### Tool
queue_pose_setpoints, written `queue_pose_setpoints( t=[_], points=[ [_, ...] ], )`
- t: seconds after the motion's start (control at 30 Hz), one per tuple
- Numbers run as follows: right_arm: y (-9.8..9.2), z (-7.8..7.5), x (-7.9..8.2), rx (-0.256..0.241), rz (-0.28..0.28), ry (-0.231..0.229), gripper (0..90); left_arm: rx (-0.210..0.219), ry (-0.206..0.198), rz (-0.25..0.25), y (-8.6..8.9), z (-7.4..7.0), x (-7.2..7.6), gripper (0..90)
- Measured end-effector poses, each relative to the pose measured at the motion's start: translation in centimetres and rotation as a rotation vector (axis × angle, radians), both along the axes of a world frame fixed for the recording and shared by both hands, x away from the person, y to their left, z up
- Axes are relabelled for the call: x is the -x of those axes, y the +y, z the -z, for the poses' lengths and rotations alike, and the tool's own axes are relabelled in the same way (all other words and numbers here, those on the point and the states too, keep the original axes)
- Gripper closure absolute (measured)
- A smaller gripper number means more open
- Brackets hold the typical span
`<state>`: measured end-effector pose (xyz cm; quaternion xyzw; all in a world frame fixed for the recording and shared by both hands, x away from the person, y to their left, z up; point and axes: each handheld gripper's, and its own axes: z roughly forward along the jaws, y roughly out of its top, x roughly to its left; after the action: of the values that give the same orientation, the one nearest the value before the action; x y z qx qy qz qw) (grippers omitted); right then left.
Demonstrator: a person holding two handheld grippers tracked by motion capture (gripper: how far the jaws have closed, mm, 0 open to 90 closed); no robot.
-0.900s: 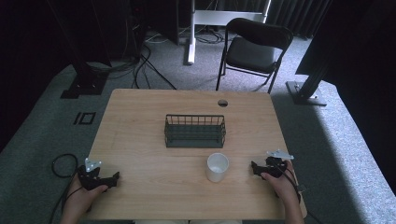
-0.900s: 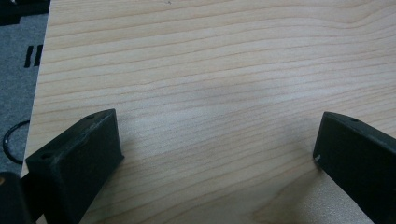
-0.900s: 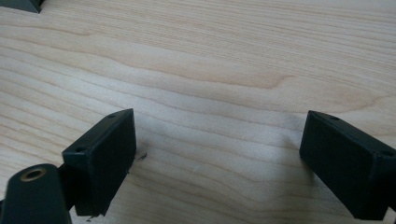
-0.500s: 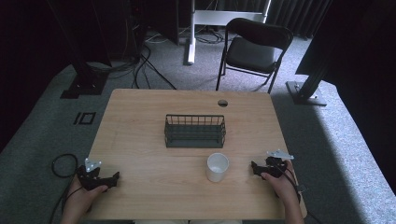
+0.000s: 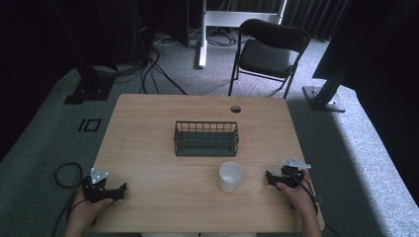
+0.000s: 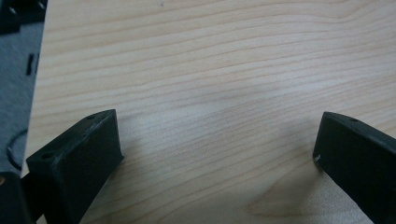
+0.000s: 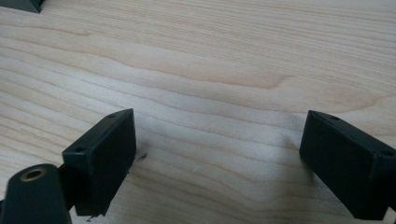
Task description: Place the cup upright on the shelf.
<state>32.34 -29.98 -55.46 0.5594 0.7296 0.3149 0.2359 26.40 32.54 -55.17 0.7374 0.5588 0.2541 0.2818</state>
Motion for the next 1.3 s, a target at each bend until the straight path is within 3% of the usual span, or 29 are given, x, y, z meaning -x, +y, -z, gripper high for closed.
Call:
queue_pose_setpoints(
  t=[0.23, 0.5, 0.83, 0.87, 1.0, 1.3],
  points=[
    [0.0, 0.0, 0.0, 0.000, 0.000, 0.000, 10.5, -0.038, -0.009, 0.044, -0.1, -0.3, 0.2, 1.3],
    [0.0, 0.0, 0.0, 0.000, 0.000, 0.000, 10.5, -0.014, -0.050, 0.065, -0.6, -1.3, -0.1, 1.3],
    [0.0, 0.0, 0.0, 0.000, 0.000, 0.001, 10.5, -0.009, -0.063, 0.116, -1.5, -1.6, -0.4, 1.3],
    [0.0, 0.0, 0.0, 0.000, 0.000, 0.000, 10.5, 0.003, -0.078, 0.148, -1.9, -1.7, -0.3, 1.3],
    [0.0, 0.0, 0.0, 0.000, 0.000, 0.000, 10.5, 0.001, -0.103, 0.189, -2.4, -2.0, -0.3, 1.3],
    [0.0, 0.0, 0.0, 0.000, 0.000, 0.000, 10.5, 0.021, -0.123, 0.240, -3.5, -2.5, -0.4, 1.3]
  ],
)
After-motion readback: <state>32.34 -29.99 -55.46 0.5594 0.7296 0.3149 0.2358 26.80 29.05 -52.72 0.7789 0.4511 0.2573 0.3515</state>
